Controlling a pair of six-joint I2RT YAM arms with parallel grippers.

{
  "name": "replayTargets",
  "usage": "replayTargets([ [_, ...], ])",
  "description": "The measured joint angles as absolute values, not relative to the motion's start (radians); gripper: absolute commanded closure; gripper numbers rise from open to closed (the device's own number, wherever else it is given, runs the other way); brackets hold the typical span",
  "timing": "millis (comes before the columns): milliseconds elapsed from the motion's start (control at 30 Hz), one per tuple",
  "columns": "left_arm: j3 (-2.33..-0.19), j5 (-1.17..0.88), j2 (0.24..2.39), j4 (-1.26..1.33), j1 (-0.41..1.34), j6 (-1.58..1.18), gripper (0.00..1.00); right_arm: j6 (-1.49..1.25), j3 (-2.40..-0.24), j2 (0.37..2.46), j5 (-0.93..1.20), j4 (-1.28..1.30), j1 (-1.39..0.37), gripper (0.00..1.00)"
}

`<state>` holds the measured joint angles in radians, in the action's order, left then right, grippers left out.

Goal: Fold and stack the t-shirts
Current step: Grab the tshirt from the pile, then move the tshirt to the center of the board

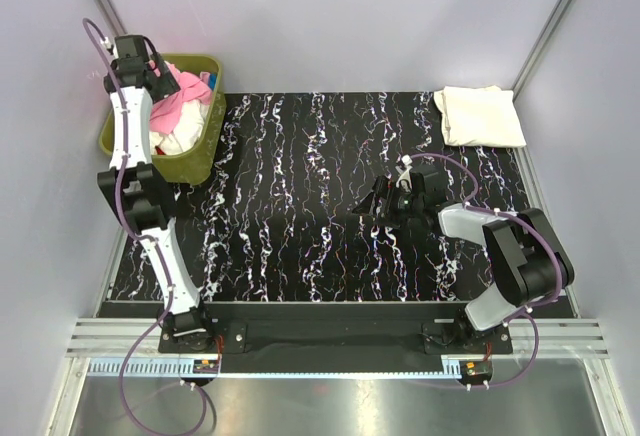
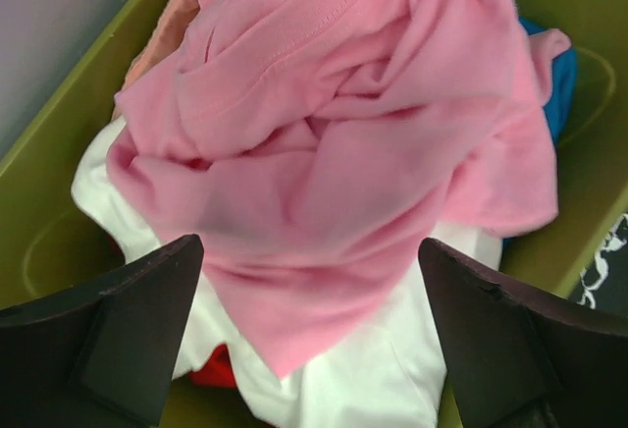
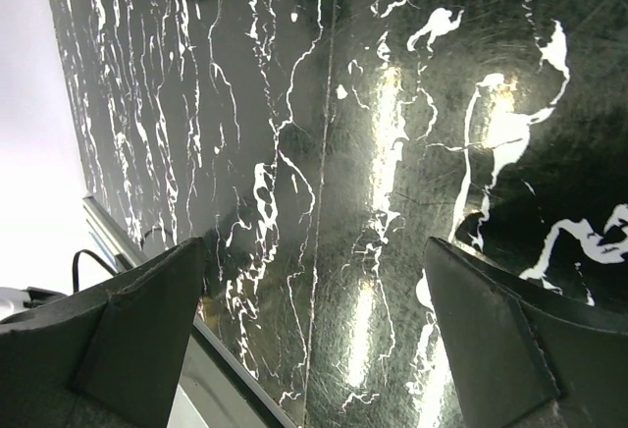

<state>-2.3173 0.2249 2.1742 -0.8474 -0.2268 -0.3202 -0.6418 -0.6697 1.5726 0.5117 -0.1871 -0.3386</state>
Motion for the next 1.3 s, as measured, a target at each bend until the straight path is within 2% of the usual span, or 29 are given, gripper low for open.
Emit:
replayTargets([
  [67,-2.334,0.213,2.212,-0.833,-0.239,-0.314,0.02,-0.642,-0.67,1.579,0.518,-0.196,-0.339,0.0],
  [133,-2.362,0.204,2.258,-0.817,-0.254,-0.314,0.09,-0.644,-0.67,1.585,0.519,-0.202,-0.339,0.0],
  [200,-2.363,0.191,2.284,-0.798,-0.27,-0.315,0.23,-0.646,-0.67,1.589,0.519,-0.207,-0.339,0.0],
  [233,-2.363,0.182,2.292,-0.793,-0.274,-0.315,0.39,-0.646,-0.67,1.589,0.52,-0.21,-0.339,0.0],
  [333,-2.363,0.162,2.295,-0.778,-0.281,-0.321,0.61,-0.65,-0.67,1.589,0.526,-0.222,-0.339,0.0],
  [433,-2.363,0.165,2.283,-0.754,-0.265,-0.312,0.72,-0.652,-0.67,1.589,0.527,-0.228,-0.339,0.0],
  [467,-2.363,0.168,2.275,-0.752,-0.255,-0.31,0.81,-0.653,-0.67,1.589,0.528,-0.231,-0.339,0.0],
  [567,-2.363,0.183,2.238,-0.753,-0.211,-0.304,0.95,-0.653,-0.67,1.589,0.535,-0.24,-0.339,0.0],
  [633,-2.363,0.191,2.194,-0.753,-0.165,-0.3,1.0,-0.653,-0.67,1.589,0.536,-0.242,-0.339,0.0],
  [833,-2.378,0.147,2.009,-0.757,0.022,-0.282,0.99,-0.653,-0.668,1.588,0.535,-0.243,-0.338,0.0],
  [967,-2.438,-0.039,1.897,-0.743,0.157,-0.301,0.94,-0.662,-0.625,1.546,0.533,-0.266,-0.325,0.0],
  [1133,-2.312,-0.229,1.658,-0.698,0.181,-0.38,0.84,-0.676,-0.586,1.46,0.51,-0.254,-0.302,0.0],
  [1200,-2.226,-0.258,1.553,-0.688,0.167,-0.392,0.66,-0.678,-0.587,1.414,0.48,-0.21,-0.297,0.0],
  [1267,-2.121,-0.265,1.465,-0.68,0.159,-0.394,0.37,-0.678,-0.595,1.345,0.445,-0.13,-0.295,0.0],
  [1300,-2.066,-0.268,1.43,-0.683,0.157,-0.393,0.32,-0.678,-0.604,1.29,0.417,-0.07,-0.294,0.0],
])
